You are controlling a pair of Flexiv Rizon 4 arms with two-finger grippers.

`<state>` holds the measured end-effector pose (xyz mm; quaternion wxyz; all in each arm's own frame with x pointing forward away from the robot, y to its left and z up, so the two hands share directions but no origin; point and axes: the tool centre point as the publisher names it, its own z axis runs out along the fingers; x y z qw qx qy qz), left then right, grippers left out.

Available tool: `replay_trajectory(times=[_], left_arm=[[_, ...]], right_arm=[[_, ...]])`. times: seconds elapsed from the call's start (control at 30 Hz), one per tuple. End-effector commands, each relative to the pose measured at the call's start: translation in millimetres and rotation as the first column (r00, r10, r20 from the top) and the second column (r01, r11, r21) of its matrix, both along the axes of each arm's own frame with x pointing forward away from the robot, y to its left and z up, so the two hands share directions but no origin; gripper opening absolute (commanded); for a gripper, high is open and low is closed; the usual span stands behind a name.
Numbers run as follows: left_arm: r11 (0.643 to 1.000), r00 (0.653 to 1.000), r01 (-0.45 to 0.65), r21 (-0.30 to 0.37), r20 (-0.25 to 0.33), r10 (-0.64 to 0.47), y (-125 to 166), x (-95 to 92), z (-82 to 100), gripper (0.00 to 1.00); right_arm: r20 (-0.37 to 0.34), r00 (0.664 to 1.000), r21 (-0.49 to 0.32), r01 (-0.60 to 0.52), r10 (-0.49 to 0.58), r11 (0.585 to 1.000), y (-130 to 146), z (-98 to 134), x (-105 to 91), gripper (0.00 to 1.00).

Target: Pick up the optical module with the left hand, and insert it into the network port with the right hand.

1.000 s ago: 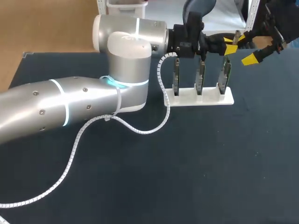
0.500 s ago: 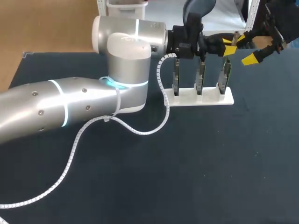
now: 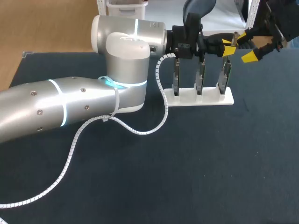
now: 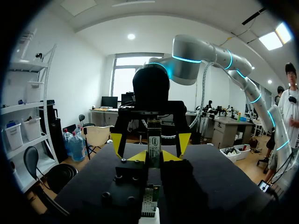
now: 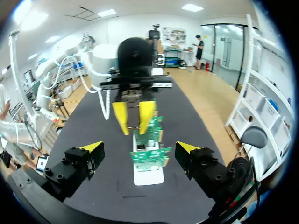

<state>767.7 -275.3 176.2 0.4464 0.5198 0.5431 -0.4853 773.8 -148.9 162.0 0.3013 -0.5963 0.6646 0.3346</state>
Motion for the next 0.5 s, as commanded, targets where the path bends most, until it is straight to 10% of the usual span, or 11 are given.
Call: replay_trajectory(times=[0.03, 0.5], left_arm=[[1.0, 1.0, 0.001, 0.001, 0.0, -0.001, 0.6, -0.3, 0.3, 0.0], [1.0, 1.0, 0.001, 0.001, 0.0, -0.001, 0.6, -0.3, 0.3, 0.0]], right_arm=[[0.009, 1.0, 0.032, 0.002, -0.002, 0.999, -5.1, 14.4, -6.1, 1.0], [0.066, 0.998, 0.13, -0.026, 0.017, 0.991, -0.3, 51.5, -8.4, 1.0]])
